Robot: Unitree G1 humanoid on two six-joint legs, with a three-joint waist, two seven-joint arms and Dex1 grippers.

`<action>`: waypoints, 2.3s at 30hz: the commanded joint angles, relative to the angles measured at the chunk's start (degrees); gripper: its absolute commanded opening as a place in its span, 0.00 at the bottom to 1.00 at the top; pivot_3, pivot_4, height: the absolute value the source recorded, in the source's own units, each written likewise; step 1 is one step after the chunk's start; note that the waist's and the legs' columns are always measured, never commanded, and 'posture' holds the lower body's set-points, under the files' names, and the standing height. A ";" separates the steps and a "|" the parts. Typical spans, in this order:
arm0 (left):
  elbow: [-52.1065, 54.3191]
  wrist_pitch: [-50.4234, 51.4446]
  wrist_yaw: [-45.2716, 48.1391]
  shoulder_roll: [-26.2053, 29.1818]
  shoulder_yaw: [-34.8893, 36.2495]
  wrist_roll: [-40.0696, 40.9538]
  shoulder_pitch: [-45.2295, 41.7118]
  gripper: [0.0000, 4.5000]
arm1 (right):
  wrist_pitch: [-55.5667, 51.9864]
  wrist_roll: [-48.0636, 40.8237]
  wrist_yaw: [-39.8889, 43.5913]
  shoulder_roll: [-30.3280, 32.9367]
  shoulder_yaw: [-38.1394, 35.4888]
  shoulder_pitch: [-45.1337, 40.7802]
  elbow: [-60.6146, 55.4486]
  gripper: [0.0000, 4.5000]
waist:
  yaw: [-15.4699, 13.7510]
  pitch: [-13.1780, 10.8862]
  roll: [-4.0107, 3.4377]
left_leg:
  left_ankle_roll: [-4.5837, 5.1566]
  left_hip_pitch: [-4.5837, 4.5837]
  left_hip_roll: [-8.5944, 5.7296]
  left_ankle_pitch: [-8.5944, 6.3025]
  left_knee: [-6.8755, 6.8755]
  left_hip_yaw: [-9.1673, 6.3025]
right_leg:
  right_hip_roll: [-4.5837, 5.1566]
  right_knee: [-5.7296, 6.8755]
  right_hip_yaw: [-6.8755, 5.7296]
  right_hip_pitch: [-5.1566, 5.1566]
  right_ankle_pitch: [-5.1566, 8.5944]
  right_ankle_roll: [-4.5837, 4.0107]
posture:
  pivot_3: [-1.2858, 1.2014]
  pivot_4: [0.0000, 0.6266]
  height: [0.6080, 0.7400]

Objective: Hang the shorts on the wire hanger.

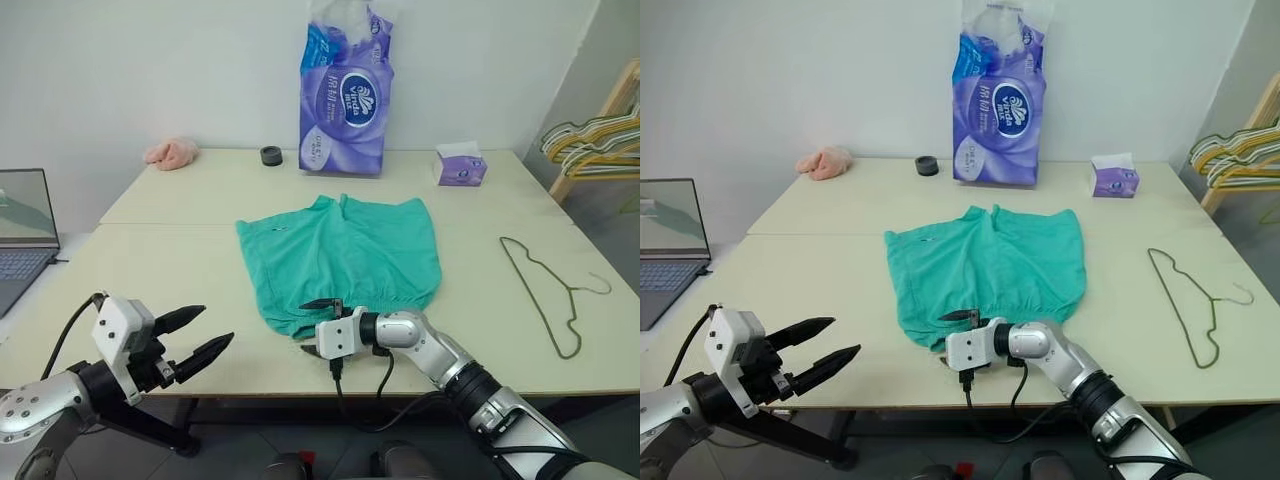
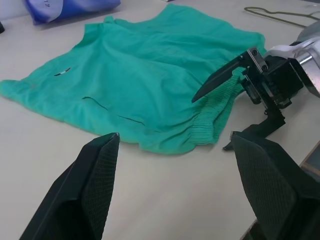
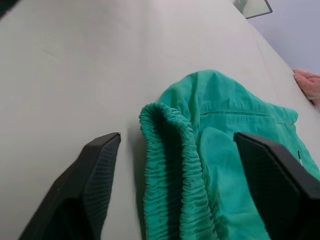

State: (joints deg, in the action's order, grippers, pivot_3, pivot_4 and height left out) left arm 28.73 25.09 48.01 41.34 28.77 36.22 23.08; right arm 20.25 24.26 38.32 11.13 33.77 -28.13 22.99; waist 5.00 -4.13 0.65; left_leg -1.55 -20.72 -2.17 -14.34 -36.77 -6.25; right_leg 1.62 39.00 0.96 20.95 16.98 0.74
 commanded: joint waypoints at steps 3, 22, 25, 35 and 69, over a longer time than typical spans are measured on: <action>-1.21 0.03 0.44 1.03 2.82 0.07 -0.50 0.83 | -2.26 2.17 -2.66 -0.92 0.08 -0.79 0.19 0.40 | 0.03 -0.01 -0.01 | -0.02 -0.01 0.00 -0.01 0.00 0.02 | 0.00 0.00 0.02 0.02 0.01 -0.02 | 0.47 0.04 1.00; -1.02 0.54 0.95 1.27 -2.88 -0.65 -4.34 0.83 | 9.54 -18.19 26.02 22.45 -2.33 1.62 -10.87 0.01 | -0.19 -0.44 0.00 | -0.13 -0.08 -0.05 -0.09 -0.03 0.04 | 0.07 -0.18 0.00 -0.03 0.01 0.10 | 0.46 0.05 1.00; -1.28 0.55 1.15 1.35 -3.82 -0.78 -5.19 0.83 | 11.94 -20.58 31.72 28.73 -2.64 1.03 -9.40 0.01 | 0.09 -0.58 -0.10 | -0.12 -0.05 -0.04 -0.09 -0.05 0.09 | 0.08 -0.21 0.02 -0.09 0.03 0.05 | 0.45 0.06 1.00; -5.03 -3.55 4.41 3.26 -10.51 -7.16 -8.67 0.83 | 25.50 -18.68 35.83 37.50 -5.45 -4.97 6.34 0.01 | 1.33 -0.82 -0.23 | -0.18 -0.02 0.24 -0.13 0.11 0.13 | -0.22 -0.11 0.00 -0.26 -0.04 0.15 | 0.44 0.07 1.00; -11.64 -9.81 3.52 -1.96 -21.99 -13.90 -19.83 0.83 | 4.46 -20.80 25.77 42.13 -18.44 12.85 -21.57 0.82 | 4.75 -1.63 -0.32 | -0.38 -0.06 0.57 -0.25 0.07 0.25 | -0.49 -0.07 0.07 -0.17 -0.06 0.16 | 0.40 0.09 1.00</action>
State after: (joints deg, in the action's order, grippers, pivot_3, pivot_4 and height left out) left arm 16.15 16.65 51.47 39.42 6.48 22.49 3.99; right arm 22.22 -0.99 68.32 53.62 16.40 -15.45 2.00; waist 9.75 -5.77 0.34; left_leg -1.93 -20.78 -1.60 -14.58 -36.71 -5.97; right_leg 1.13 38.93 1.05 20.79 16.91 0.91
